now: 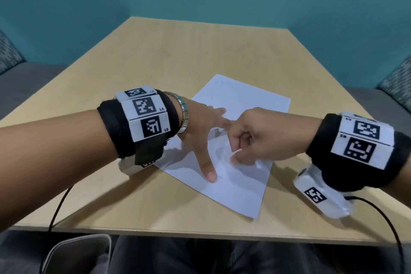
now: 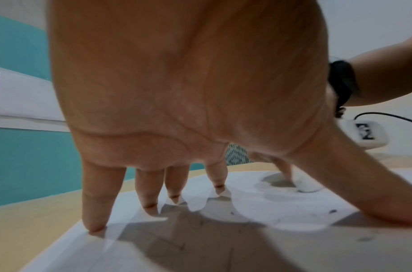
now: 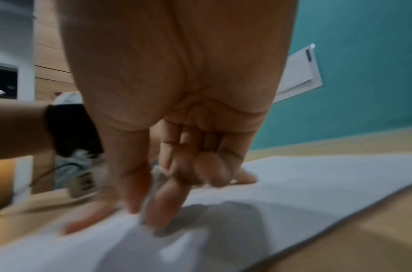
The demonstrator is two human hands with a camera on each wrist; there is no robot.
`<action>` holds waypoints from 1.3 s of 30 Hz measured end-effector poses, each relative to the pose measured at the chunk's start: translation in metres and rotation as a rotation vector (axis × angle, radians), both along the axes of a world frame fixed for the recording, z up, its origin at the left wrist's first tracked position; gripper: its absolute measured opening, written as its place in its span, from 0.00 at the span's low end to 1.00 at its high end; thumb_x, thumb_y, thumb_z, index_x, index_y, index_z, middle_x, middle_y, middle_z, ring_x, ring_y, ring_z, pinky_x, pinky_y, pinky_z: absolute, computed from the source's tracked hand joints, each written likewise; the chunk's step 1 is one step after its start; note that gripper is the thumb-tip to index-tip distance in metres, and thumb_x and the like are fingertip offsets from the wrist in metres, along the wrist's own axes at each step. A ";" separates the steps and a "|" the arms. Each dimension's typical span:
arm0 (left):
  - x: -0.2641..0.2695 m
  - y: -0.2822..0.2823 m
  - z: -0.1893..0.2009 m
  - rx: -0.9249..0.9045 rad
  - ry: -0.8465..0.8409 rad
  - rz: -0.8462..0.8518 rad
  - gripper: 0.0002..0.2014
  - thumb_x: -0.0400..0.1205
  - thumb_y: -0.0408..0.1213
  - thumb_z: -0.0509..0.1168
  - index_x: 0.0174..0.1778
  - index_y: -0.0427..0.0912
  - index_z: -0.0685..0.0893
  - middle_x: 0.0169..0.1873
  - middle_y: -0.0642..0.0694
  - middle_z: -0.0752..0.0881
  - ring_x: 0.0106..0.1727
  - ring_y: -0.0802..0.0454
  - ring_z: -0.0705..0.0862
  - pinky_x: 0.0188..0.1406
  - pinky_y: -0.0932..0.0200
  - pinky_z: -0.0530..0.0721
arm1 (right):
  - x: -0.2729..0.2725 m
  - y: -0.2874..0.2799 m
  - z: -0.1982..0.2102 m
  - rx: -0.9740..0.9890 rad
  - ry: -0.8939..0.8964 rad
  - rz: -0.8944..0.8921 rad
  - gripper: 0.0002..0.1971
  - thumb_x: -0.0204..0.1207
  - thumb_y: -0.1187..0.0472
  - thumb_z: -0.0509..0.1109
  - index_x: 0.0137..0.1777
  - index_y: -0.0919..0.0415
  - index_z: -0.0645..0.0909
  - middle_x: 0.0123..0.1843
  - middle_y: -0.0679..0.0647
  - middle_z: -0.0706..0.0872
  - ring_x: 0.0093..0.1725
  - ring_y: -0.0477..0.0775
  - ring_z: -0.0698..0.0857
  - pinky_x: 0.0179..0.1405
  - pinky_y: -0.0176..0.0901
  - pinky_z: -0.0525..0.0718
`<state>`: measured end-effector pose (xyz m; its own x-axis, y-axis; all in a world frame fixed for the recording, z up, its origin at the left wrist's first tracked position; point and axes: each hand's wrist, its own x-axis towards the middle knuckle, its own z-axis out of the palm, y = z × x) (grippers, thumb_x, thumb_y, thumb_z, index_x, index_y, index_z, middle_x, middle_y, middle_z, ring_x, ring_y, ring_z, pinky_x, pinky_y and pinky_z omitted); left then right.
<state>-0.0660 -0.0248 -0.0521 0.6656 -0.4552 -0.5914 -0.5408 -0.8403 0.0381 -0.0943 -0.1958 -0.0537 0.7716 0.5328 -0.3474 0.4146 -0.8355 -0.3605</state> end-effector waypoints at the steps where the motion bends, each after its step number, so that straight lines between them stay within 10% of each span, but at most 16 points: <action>1: 0.000 -0.001 0.000 0.016 -0.004 -0.002 0.60 0.53 0.72 0.78 0.74 0.86 0.45 0.84 0.62 0.36 0.85 0.56 0.50 0.80 0.41 0.61 | 0.006 -0.005 0.001 -0.015 -0.043 -0.043 0.09 0.75 0.57 0.78 0.36 0.58 0.86 0.29 0.48 0.91 0.26 0.39 0.79 0.30 0.33 0.77; 7: 0.002 -0.004 0.000 0.037 0.003 0.000 0.57 0.47 0.75 0.77 0.69 0.90 0.49 0.84 0.60 0.37 0.78 0.51 0.70 0.76 0.44 0.68 | -0.007 0.002 -0.002 0.038 0.047 0.010 0.09 0.74 0.58 0.78 0.35 0.56 0.84 0.29 0.47 0.90 0.27 0.39 0.81 0.31 0.35 0.80; 18: 0.003 -0.010 0.001 0.084 0.012 0.024 0.62 0.43 0.76 0.76 0.70 0.90 0.45 0.85 0.62 0.40 0.73 0.50 0.77 0.74 0.48 0.70 | 0.004 -0.008 -0.001 0.015 -0.019 -0.036 0.07 0.73 0.59 0.78 0.35 0.57 0.85 0.28 0.48 0.90 0.26 0.38 0.81 0.31 0.37 0.79; 39: -0.001 -0.015 0.007 0.114 -0.054 -0.032 0.64 0.51 0.74 0.77 0.74 0.85 0.39 0.85 0.58 0.42 0.79 0.51 0.68 0.75 0.46 0.68 | 0.014 -0.022 0.004 0.019 -0.108 -0.165 0.06 0.70 0.61 0.76 0.33 0.60 0.86 0.28 0.51 0.90 0.27 0.42 0.79 0.31 0.39 0.79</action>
